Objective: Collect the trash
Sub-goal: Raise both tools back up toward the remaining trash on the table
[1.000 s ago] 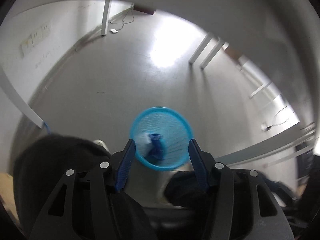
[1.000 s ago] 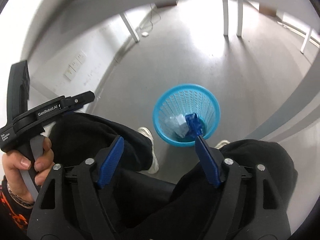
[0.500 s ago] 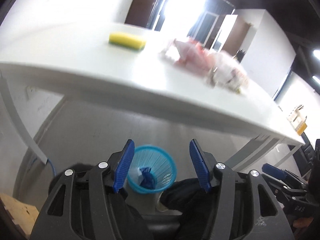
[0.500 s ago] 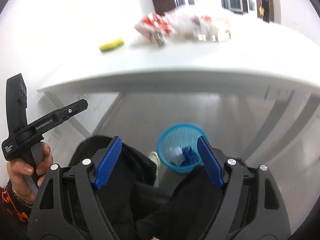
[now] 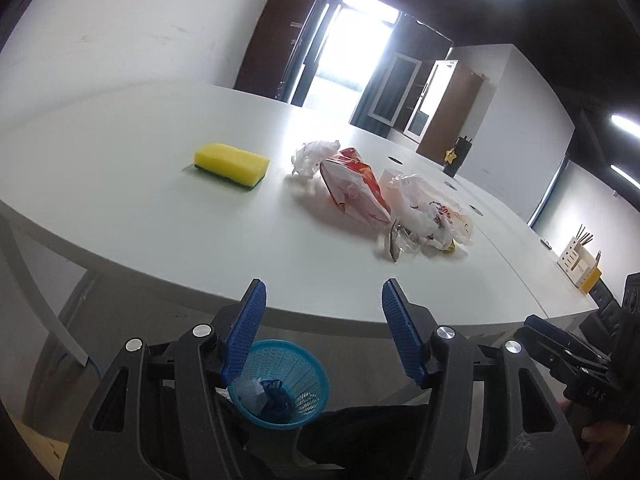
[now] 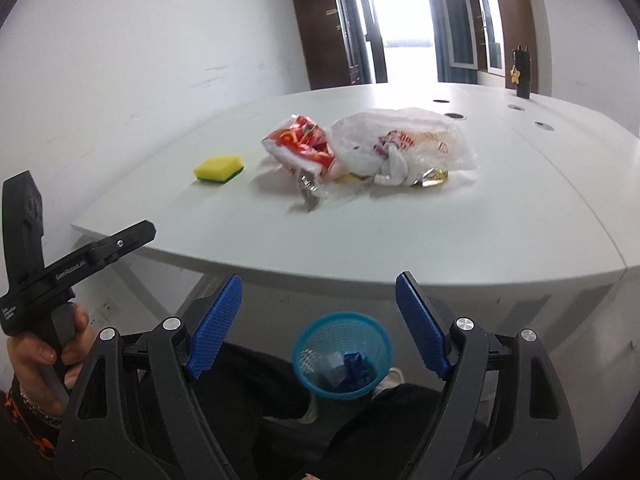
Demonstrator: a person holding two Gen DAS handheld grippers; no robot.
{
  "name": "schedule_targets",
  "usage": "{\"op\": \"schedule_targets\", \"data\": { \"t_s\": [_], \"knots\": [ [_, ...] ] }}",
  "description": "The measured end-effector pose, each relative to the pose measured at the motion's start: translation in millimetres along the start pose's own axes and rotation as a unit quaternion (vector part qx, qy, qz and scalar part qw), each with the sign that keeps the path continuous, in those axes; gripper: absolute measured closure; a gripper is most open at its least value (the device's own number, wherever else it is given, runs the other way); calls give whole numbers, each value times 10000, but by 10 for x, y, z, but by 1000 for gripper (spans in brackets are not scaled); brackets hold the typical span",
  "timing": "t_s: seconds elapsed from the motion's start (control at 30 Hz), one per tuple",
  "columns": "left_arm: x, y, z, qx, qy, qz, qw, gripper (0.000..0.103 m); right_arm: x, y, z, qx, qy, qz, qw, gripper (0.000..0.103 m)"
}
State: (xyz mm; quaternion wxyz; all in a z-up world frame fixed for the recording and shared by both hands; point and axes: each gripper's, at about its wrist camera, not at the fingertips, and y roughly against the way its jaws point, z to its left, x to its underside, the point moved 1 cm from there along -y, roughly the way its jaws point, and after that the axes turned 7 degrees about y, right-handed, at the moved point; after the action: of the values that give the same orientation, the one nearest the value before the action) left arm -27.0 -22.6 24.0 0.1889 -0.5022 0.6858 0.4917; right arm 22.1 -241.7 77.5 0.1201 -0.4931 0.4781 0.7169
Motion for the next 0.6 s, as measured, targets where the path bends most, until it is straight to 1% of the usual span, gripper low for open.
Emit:
{"op": "schedule_targets", "data": {
  "t_s": [0.1, 0.3, 0.37, 0.47, 0.6],
  "knots": [
    [-104, -61, 10, 66, 39, -1, 10000, 43, -145, -116, -85, 110, 80, -82, 9999, 28],
    [-352, -240, -109, 121, -52, -95, 9999, 42, -413, -476, -325, 336, 29, -254, 9991, 28],
    [-439, -330, -137, 82, -60, -112, 9999, 40, -504, -574, -383, 341, 19, -274, 9990, 28],
    [-530, -482, -182, 24, -79, -25, 10000, 38, -648, -719, -443, 365, 130, -292, 9988, 28],
    [-584, -632, -271, -48, -320, 50, 9995, 33, -778, -855, -534, 321, 137, -348, 9988, 28]
  ]
}}
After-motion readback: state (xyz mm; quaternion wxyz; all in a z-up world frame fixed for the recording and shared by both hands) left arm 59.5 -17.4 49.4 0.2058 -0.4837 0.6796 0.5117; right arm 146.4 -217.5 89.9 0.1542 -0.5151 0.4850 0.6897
